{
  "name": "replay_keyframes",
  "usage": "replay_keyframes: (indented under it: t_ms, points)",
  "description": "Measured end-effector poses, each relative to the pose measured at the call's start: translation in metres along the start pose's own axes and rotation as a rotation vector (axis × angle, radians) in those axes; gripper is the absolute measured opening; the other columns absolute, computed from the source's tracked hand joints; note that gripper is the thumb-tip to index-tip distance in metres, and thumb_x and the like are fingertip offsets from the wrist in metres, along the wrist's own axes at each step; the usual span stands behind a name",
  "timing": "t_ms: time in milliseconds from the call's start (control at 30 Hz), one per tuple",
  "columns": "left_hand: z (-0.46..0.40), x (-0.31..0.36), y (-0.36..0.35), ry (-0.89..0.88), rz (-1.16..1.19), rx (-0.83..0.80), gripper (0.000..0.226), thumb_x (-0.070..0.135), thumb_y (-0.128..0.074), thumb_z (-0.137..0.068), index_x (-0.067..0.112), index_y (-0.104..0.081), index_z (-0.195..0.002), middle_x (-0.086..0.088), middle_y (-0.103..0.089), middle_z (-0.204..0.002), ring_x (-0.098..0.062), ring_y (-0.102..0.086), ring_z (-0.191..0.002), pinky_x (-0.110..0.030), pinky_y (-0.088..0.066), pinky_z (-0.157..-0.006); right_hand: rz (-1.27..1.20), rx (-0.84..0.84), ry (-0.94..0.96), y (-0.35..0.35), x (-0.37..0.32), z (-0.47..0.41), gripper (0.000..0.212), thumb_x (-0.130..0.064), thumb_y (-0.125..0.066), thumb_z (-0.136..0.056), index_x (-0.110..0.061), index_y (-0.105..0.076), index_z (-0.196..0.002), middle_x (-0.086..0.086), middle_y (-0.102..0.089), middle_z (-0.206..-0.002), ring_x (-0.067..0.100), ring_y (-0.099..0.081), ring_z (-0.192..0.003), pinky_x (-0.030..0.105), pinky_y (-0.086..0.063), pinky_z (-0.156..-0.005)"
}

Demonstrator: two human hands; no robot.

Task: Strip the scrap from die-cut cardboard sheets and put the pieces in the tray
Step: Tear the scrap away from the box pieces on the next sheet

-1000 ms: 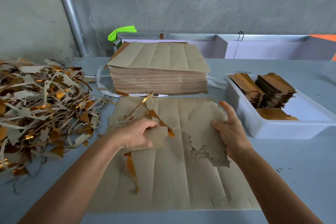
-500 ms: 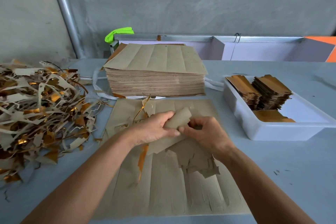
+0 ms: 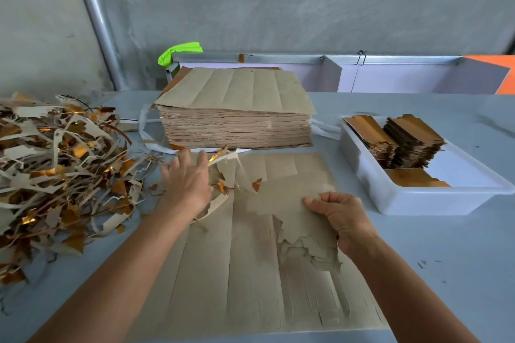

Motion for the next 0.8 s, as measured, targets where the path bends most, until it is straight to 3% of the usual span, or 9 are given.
replay_keyframes:
  t_ms: [67,133,200,267,300,433,567,700,800]
  points:
    - [0.017,0.011,0.012,-0.008,0.180,0.202,0.055,0.035,-0.066,-0.085,0.015,-0.043,-0.131,-0.012,-0.043,-0.132,-0.029,-0.037,-0.124,-0.041,-0.029,-0.101,-0.054,0.049,0.037,0.002,0.002,-0.002,0.026,-0.006,-0.077,-0.075,-0.008,-0.058,-0.058,0.006,-0.065,-0.054,0.015,-0.060,-0.044,0.023,-0.049,-0.041]
    - [0.039,0.017,0.011,0.152,0.718,0.268,0.030,0.035,-0.067,-0.084,0.011,-0.056,-0.099,-0.008,-0.058,-0.098,-0.027,-0.053,-0.098,-0.035,-0.038,-0.079,-0.072,0.079,0.098,0.001,0.003,-0.003,0.027,-0.008,-0.076,-0.077,-0.009,-0.057,-0.057,0.005,-0.063,-0.054,0.015,-0.058,-0.045,0.023,-0.050,-0.043]
    - [0.058,0.036,-0.024,0.506,1.285,-0.135,0.030,0.041,-0.069,-0.082,0.015,-0.054,-0.078,-0.001,-0.054,-0.072,-0.018,-0.053,-0.066,-0.028,-0.036,-0.058,-0.083,0.062,0.158,-0.005,0.003,-0.002,0.024,-0.008,-0.076,-0.077,-0.008,-0.058,-0.060,0.006,-0.062,-0.059,0.016,-0.058,-0.052,0.025,-0.051,-0.048]
    - [0.076,0.059,-0.049,0.758,1.579,-0.500,0.028,0.037,-0.073,-0.080,0.015,-0.056,-0.085,-0.001,-0.056,-0.073,-0.013,-0.049,-0.062,-0.026,-0.035,-0.057,-0.105,0.012,0.186,-0.012,0.003,0.001,0.022,-0.007,-0.076,-0.077,-0.008,-0.059,-0.063,0.007,-0.062,-0.062,0.017,-0.058,-0.055,0.025,-0.051,-0.051]
    - [0.076,0.063,-0.055,0.798,1.652,-0.535,0.023,0.030,-0.073,-0.081,0.015,-0.056,-0.089,0.000,-0.058,-0.076,-0.012,-0.050,-0.065,-0.027,-0.035,-0.059,-0.115,-0.017,0.186,-0.015,0.004,0.002,0.021,-0.007,-0.076,-0.076,-0.008,-0.060,-0.063,0.007,-0.063,-0.062,0.016,-0.060,-0.055,0.024,-0.051,-0.050]
    - [0.057,0.052,-0.054,0.764,1.725,-0.369,0.013,0.013,-0.063,-0.089,0.017,-0.054,-0.080,0.001,-0.060,-0.080,-0.010,-0.052,-0.069,-0.026,-0.036,-0.061,-0.072,-0.063,0.143,-0.013,0.009,0.002,0.018,0.003,-0.078,-0.069,-0.009,-0.065,-0.067,0.004,-0.068,-0.062,0.014,-0.065,-0.054,0.021,-0.052,-0.049]
    - [0.027,0.020,-0.026,0.496,1.662,-0.074,0.020,0.009,-0.048,-0.097,0.017,-0.056,-0.081,-0.006,-0.060,-0.087,-0.016,-0.054,-0.074,-0.027,-0.044,-0.065,0.109,-0.031,0.158,0.001,0.011,0.000,0.027,0.009,-0.075,-0.069,-0.016,-0.068,-0.074,0.005,-0.068,-0.074,0.014,-0.066,-0.062,0.025,-0.053,-0.053]
    - [0.022,0.024,-0.014,0.222,1.502,-0.158,0.014,0.011,-0.054,-0.095,0.019,-0.062,-0.087,-0.008,-0.063,-0.096,-0.019,-0.053,-0.087,-0.036,-0.045,-0.084,0.237,-0.176,0.247,-0.005,0.000,0.004,0.052,0.012,-0.072,-0.070,-0.033,-0.063,-0.095,0.004,-0.063,-0.095,0.016,-0.066,-0.078,0.036,-0.059,-0.063]
    - [0.039,0.054,-0.025,0.146,1.470,-0.256,0.011,0.013,-0.057,-0.093,0.022,-0.063,-0.093,0.003,-0.059,-0.088,-0.012,-0.050,-0.079,-0.022,-0.042,-0.071,0.304,-0.333,0.352,-0.022,-0.008,0.011,0.088,0.018,-0.066,-0.072,-0.044,-0.040,-0.129,-0.006,-0.059,-0.112,0.006,-0.064,-0.091,0.026,-0.057,-0.075]
Point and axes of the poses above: each hand's wrist, its own z-axis away from the middle knuckle, its own y-axis out of the back of the hand, x = y × z, the point moved 6 cm from there along -z, towards the middle knuckle
